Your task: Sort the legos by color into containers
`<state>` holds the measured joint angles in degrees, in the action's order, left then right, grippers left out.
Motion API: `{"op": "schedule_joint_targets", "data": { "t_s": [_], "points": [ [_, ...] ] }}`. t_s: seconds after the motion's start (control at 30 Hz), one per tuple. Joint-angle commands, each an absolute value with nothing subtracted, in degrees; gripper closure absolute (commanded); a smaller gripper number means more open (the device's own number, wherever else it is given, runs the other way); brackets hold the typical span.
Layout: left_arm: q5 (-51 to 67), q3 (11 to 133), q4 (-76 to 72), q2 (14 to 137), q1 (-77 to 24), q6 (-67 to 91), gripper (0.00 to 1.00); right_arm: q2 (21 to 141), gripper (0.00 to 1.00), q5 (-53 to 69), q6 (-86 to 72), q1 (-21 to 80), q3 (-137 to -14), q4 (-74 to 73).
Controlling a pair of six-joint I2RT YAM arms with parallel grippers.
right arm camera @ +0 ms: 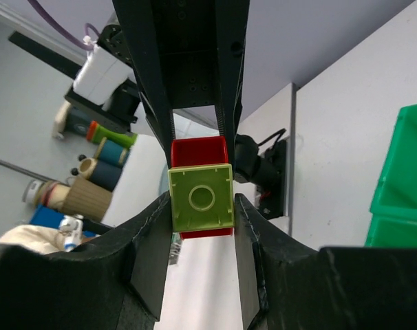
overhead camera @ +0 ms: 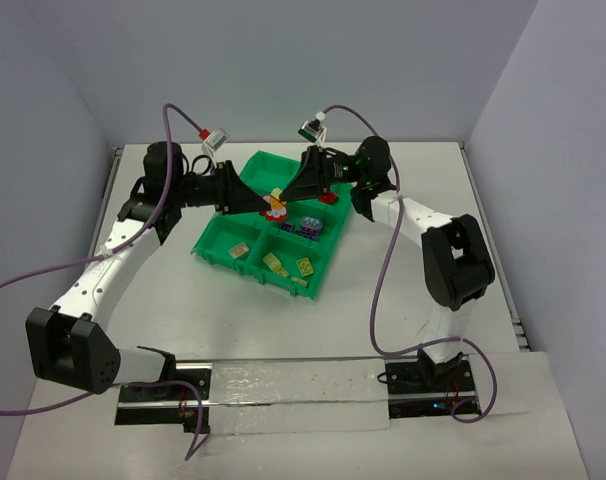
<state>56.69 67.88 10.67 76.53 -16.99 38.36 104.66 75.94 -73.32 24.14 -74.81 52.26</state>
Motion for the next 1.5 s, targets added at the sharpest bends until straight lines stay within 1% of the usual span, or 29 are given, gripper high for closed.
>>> {"op": "schedule_joint_targets", "data": {
  "t_s": [0.0, 0.13, 0.2, 0.47, 0.57, 0.7, 0.73, 0.87, 0.9, 0.93, 0.97, 1.0, 1.03, 1.07, 1.1, 1.17, 1.27, 1.37, 1.47],
  "points": [
    [56.34, 68.91, 10.36, 75.67, -16.7, 36.96, 1.0, 106.79, 1.0, 75.1, -89.91, 24.18, -75.82, 74.95],
    [55.25, 69.17, 14.01, 75.21, -16.7, 34.88, 1.0, 109.84, 1.0, 71.21, -103.05, 21.58, -74.82, 91.55],
    [54.36, 68.83, 16.01, 74.93, -16.66, 33.77, 1.0, 110.69, 1.0, 69.24, -107.38, 19.9, -73.68, 96.74],
    [54.59, 65.76, 20.28, 72.52, -16.61, 31.21, 1.0, 107.76, 1.0, 70.74, -98.02, 17.49, -70.06, 86.34],
    [53.15, 64.53, 21.06, 71.56, -16.7, 31.1, 1.0, 107.84, 1.0, 71.69, -96.29, 17.48, -69.88, 83.76],
    [48.6, 63.93, 20.8, 70.54, -16.61, 32.32, 1.0, 106.1, 1.0, 73.23, -90.48, 17.44, -69.65, 76.29],
    [46.9, 64.08, 20.74, 70.5, -16.6, 32.51, 1.0, 105.31, 1.0, 73.39, -88.13, 17.49, -69.84, 73.17],
    [42.77, 64.84, 20.76, 71.01, -16.44, 33.24, 1.0, 100.89, 1.0, 72.82, -72.86, 17.49, -72.36, 52.18],
    [41.69, 65.13, 20.9, 71.16, -16.42, 33.33, 1.0, 99.59, 1.0, 71.53, -64.04, 17.54, -74.49, 41.98],
    [39.94, 65.55, 21.21, 71.78, -16.37, 33.44, 1.0, 97.73, 1.0, 67.77, -43.01, 17.75, -79.54, 21.25],
    [38.79, 65.93, 21.4, 72.21, -16.35, 33.49, 1.0, 96.77, 1.0, 63.79, -28.77, 18.36, -84.02, -1.34],
    [37.82, 66.33, 21.52, 72.44, -16.35, 33.59, 1.0, 97.1, 1.0, 58.96, -22.13, 19.11, -88.58, -16.17],
    [36.58, 66.76, 21.67, 72.63, -16.35, 33.78, 1.0, 97.86, 1.0, 53.56, -17.14, 19.69, -93.59, -23.34],
    [35.7, 66.97, 21.49, 72.81, -16.26, 34.05, 1.0, 98.3, 1.0, 50.99, -13.95, 19.94, -95.88, -28.34],
    [34.72, 67.1, 21.27, 73.01, -16.15, 34.39, 1.0, 98.18, 1.0, 49.07, -11.98, 20.06, -96.56, -31.67],
    [31.69, 67.41, 21.24, 73.5, -16.0, 35.12, 1.0, 95.7, 1.0, 43.23, -10.79, 20.3, -94.96, -33.65],
    [24.93, 69.55, 21.7, 74.91, -15.91, 36.59, 1.0, 90.37, 1.0, 35.67, -9.83, 22.18, -85.65, -32.51],
    [22.55, 70.99, 21.3, 76.38, -15.82, 38.46, 1.0, 85.41, 1.0, 28.9, -9.18, 23.84, -78.28, -31.33],
    [20.57, 71.94, 20.37, 77.76, -15.82, 38.64, 1.0, 82.53, 1.0, 25.12, -9.73, 26.27, -70.69, -30.29]
  ]
}}
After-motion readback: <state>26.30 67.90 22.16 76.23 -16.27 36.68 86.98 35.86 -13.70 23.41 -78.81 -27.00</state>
